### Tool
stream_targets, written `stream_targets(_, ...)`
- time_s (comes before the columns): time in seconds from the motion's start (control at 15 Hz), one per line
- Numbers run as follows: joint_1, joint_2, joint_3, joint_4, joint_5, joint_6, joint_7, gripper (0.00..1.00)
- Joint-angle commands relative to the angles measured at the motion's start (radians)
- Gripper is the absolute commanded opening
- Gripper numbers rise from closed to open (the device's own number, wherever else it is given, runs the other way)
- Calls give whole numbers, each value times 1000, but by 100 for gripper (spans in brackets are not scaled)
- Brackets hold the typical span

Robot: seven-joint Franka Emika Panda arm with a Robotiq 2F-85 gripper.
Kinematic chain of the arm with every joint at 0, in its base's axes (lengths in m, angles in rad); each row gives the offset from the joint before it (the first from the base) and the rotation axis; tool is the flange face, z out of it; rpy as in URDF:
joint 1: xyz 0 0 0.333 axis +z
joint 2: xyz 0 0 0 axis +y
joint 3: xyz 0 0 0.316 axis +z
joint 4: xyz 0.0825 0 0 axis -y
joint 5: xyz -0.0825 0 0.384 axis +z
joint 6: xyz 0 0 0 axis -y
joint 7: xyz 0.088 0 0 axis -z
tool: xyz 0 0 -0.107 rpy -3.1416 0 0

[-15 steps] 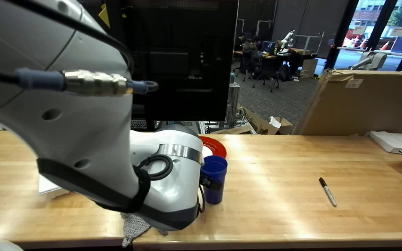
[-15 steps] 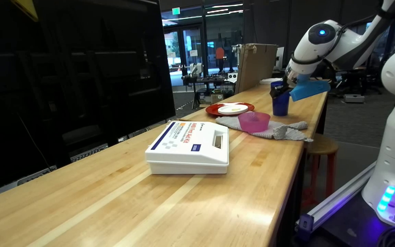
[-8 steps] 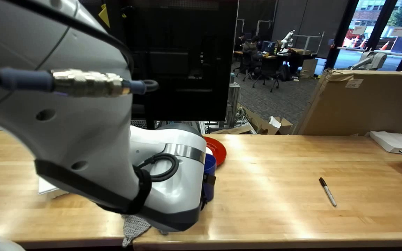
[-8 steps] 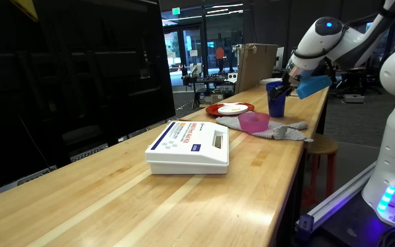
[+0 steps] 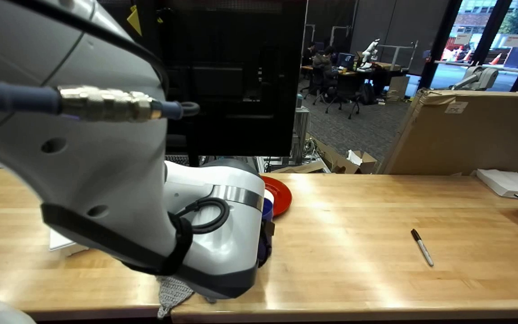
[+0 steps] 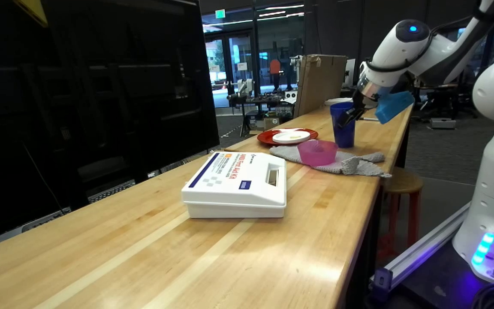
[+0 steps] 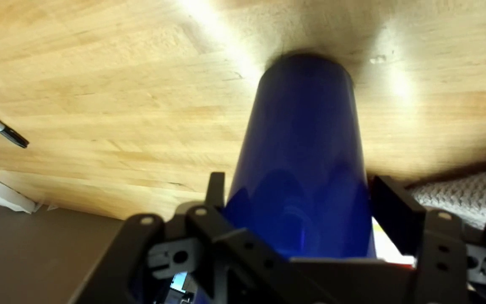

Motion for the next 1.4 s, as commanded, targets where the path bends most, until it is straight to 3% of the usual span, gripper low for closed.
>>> stream_targets(0.0, -98, 105, 105, -14, 28, -62, -115, 60)
stream_targets(0.27, -168, 197, 178, -34, 165, -134, -346, 60)
stream_targets(0.47, -179, 194, 207, -18, 237, -127, -431, 60)
stream_targets(0.53, -181, 191, 212, -19, 255, -124, -437, 96)
stream_targets(0.6, -183, 187, 213, -19, 264, -117, -434, 97)
stream_targets(0.67, -166, 146, 190, -18, 232, -108, -411, 89)
stream_targets(0.73, -170, 147, 192, -17, 239, -112, -415, 96)
stream_targets(0.93, -173, 132, 189, -14, 234, -116, -402, 100)
stream_targets(1.33, -136, 52, 199, 5, 177, -175, -134, 100)
